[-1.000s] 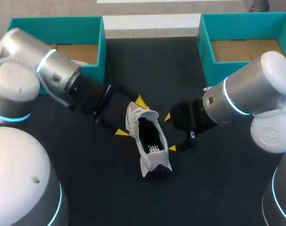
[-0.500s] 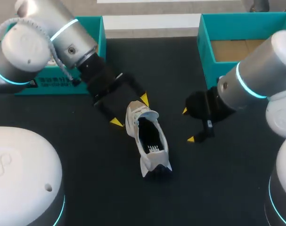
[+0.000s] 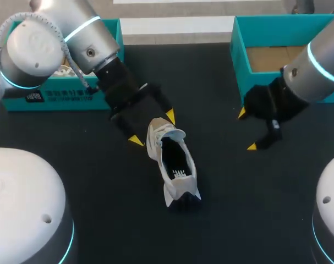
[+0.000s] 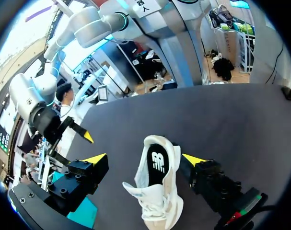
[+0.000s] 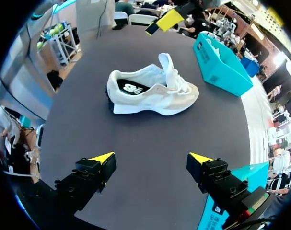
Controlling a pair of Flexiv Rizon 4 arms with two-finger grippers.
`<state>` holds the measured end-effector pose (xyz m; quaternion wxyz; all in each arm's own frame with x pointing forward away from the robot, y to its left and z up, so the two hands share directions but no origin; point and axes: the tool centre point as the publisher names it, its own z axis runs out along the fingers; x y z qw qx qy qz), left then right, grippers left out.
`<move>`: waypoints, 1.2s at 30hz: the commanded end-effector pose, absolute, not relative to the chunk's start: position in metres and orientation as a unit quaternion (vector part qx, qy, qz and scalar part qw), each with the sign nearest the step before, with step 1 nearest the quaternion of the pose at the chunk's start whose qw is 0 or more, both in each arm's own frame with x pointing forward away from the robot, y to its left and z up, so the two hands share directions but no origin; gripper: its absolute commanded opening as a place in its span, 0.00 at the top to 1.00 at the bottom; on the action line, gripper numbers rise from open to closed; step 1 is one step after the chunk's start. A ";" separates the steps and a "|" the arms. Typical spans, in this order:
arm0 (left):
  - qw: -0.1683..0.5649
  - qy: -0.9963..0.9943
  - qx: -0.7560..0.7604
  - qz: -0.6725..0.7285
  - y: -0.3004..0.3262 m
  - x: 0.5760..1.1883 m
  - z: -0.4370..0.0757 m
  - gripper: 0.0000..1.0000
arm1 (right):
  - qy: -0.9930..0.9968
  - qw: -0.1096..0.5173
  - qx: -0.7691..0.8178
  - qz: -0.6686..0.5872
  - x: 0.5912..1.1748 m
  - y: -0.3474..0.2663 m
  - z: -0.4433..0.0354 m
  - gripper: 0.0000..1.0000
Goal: Take the shoe out of the shoebox, open the shoe tongue, remove and reinsert the insole, then place the shoe into the shoebox
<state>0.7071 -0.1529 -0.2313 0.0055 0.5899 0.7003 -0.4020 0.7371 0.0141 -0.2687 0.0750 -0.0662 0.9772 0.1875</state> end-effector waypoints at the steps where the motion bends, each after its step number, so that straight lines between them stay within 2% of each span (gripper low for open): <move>1: -0.005 0.706 0.591 -0.390 -0.152 0.707 -0.235 0.00 | 0.979 0.075 -0.063 0.180 0.730 -0.004 -0.225 0.00; 5: -0.026 0.699 0.605 -0.380 -0.154 0.707 -0.242 0.00 | 0.979 0.075 -0.063 0.180 0.730 -0.004 -0.225 0.00; 6: -0.029 0.707 0.601 -0.371 -0.156 0.708 -0.244 0.16 | 0.979 0.075 -0.063 0.180 0.730 -0.004 -0.225 0.00; 7: -0.034 0.707 0.603 -0.368 -0.158 0.709 -0.246 0.54 | 0.979 0.075 -0.063 0.180 0.730 -0.004 -0.225 0.00; 9: -0.046 0.711 0.605 -0.356 -0.162 0.712 -0.251 1.00 | 0.979 0.075 -0.063 0.180 0.730 -0.004 -0.225 0.00; 26: -0.071 0.704 0.651 -0.274 -0.211 0.715 -0.270 1.00 | 0.979 0.075 -0.063 0.180 0.730 -0.004 -0.225 0.00; 36: -0.095 0.717 0.648 -0.239 -0.219 0.705 -0.291 1.00 | 0.979 0.075 -0.063 0.180 0.730 -0.004 -0.225 0.00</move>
